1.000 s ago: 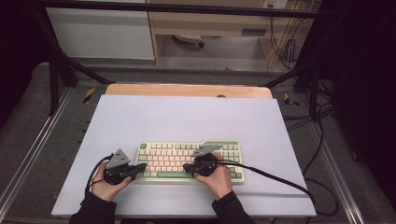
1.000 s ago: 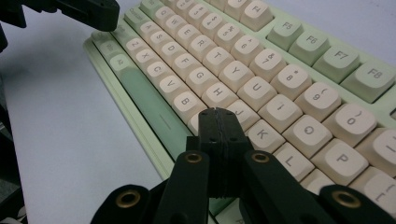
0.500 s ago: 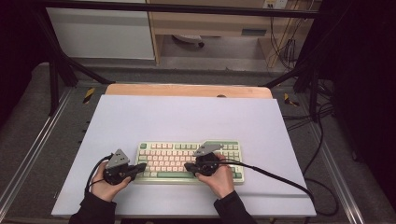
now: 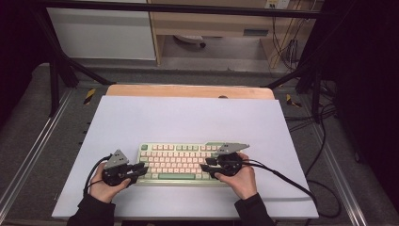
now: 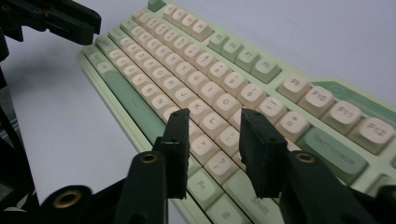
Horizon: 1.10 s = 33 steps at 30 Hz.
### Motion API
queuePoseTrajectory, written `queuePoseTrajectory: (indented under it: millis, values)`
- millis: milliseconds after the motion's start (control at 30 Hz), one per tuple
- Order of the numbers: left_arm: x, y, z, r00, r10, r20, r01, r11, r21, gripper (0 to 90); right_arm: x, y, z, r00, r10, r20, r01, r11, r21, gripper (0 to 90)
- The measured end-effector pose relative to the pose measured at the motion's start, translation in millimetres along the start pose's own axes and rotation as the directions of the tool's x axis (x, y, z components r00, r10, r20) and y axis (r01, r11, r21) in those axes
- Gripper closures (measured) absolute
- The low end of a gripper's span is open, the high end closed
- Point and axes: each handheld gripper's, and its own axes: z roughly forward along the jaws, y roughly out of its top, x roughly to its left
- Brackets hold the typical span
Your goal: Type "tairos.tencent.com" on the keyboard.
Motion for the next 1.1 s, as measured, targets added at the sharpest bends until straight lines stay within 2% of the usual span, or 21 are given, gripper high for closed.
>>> queuePoseTrajectory:
  millis: [233,300,467,567,767,867,967,1100]
  values:
    - [4.1,1.1,-5.8,0.9999,-0.008,-0.014,0.008,1.0,-0.004,46.9,-15.1,-12.5,-21.3,0.9992,0.017,0.036,-0.017,1.0,0.002,42.1]
    - [4.8,0.9,-6.7,0.9998,-0.006,-0.019,0.006,1.0,-0.004,39.9,-20.9,-18.1,-27.9,0.9981,0.014,0.06,-0.014,1.0,0.004,39.8]
    - [6.5,-0.2,-5.9,0.9996,-0.003,-0.027,0.003,1.0,0.007,25.4,-31.4,-29.1,-41.5,0.9962,0.028,0.082,-0.027,1.0,-0.013,28.0]
    - [7.4,-1.2,-5.4,0.9995,0.001,-0.033,-0.001,1.0,0.004,18.7,-37.6,-34.7,-47.9,0.9956,0.035,0.087,-0.034,0.999,-0.011,24.0]
    - [11.1,-4.7,-7.2,0.9992,0.013,-0.038,-0.012,0.9999,0.007,10.5,-51.2,-49.2,-58.7,0.9949,0.041,0.093,-0.041,0.999,-0.007,18.1]
    - [12.5,-7.1,-8.3,0.999,0.017,-0.041,-0.017,0.9998,0.005,8.2,-59.7,-58.3,-64.7,0.9911,0.072,0.112,-0.071,0.997,-0.007,15.9]
    - [14.0,-9.1,-9.1,0.9986,0.024,-0.047,-0.023,0.9997,0.006,6.6,-66.4,-67.2,-69.1,0.9894,0.092,0.112,-0.092,0.996,-0.009,14.7]
    - [15.6,-11.6,-9.5,0.9986,0.021,-0.049,-0.021,0.9997,0.009,5.7,-72.7,-75.3,-72.6,0.9883,0.087,0.126,-0.088,0.996,0.005,12.8]
